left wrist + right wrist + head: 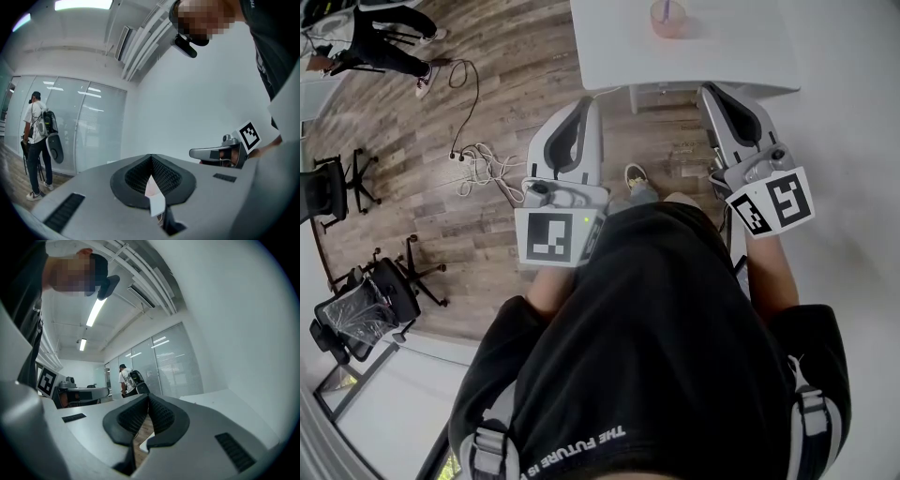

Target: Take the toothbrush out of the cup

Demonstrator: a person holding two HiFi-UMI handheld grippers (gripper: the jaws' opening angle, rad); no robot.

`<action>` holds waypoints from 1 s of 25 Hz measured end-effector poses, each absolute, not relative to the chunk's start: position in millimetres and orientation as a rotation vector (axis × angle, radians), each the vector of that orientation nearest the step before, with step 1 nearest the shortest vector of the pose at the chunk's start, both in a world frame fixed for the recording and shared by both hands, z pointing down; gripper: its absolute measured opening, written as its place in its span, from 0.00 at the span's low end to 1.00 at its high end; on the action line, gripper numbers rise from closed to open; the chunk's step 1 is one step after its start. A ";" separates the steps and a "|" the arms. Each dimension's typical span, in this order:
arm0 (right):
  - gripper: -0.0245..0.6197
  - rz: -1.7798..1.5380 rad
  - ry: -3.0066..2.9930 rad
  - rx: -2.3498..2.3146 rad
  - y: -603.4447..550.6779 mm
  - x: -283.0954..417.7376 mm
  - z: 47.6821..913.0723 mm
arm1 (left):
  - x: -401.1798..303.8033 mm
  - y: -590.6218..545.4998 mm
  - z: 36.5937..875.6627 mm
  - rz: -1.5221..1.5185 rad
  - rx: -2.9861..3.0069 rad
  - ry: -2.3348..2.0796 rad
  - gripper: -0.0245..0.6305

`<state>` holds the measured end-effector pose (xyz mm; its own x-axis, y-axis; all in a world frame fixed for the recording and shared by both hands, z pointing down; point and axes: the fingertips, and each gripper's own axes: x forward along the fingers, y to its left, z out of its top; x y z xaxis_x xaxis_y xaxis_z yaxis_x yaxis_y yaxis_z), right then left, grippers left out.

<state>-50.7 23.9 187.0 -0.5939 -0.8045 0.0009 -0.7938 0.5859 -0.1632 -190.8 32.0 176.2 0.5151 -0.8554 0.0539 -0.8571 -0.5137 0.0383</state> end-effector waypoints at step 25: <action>0.07 -0.283 2.728 -1.438 14.7 -45.1 200.7 | -183.0 20.6 189.6 0.059 2.693 -1.421 0.07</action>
